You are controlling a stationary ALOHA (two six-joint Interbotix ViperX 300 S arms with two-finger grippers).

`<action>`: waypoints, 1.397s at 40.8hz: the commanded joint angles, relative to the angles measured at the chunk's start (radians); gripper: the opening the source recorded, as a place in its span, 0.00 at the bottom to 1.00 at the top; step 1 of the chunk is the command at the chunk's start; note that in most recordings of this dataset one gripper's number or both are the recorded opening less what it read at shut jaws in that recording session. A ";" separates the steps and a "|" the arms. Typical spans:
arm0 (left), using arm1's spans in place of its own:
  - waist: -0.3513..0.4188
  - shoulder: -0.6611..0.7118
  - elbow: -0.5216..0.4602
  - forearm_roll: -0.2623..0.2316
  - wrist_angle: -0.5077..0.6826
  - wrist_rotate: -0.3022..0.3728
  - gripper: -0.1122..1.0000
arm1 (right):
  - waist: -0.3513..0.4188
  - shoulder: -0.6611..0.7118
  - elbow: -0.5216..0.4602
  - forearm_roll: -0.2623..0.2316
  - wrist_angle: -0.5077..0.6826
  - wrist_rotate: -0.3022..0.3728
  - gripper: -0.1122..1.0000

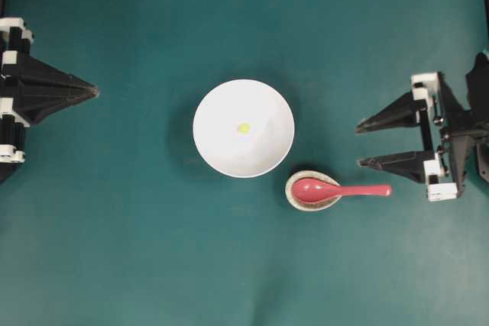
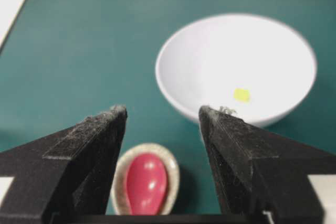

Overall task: Scoop the yellow hexagonal prism block from the bowl with a spoon using the right arm.
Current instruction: 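Lower the open right gripper around the pink spoon handle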

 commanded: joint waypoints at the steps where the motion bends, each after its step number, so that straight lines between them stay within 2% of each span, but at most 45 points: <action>1: 0.003 0.006 -0.026 0.003 0.000 0.000 0.11 | 0.034 0.051 0.000 0.026 -0.071 -0.003 0.65; 12: 0.003 0.008 -0.026 0.003 0.009 0.000 0.11 | 0.132 0.183 0.055 0.127 -0.273 -0.003 0.65; 29: 0.003 0.006 -0.026 0.003 0.021 -0.002 0.11 | 0.291 0.416 0.071 0.302 -0.486 -0.003 0.65; 37: 0.003 0.006 -0.026 0.003 0.031 -0.002 0.11 | 0.345 0.512 0.074 0.336 -0.572 -0.003 0.65; 48: 0.003 0.005 -0.026 0.003 0.035 -0.002 0.11 | 0.385 0.620 0.069 0.391 -0.601 -0.002 0.65; 57: 0.003 0.006 -0.025 0.003 0.035 -0.003 0.11 | 0.400 0.666 0.081 0.405 -0.635 0.029 0.65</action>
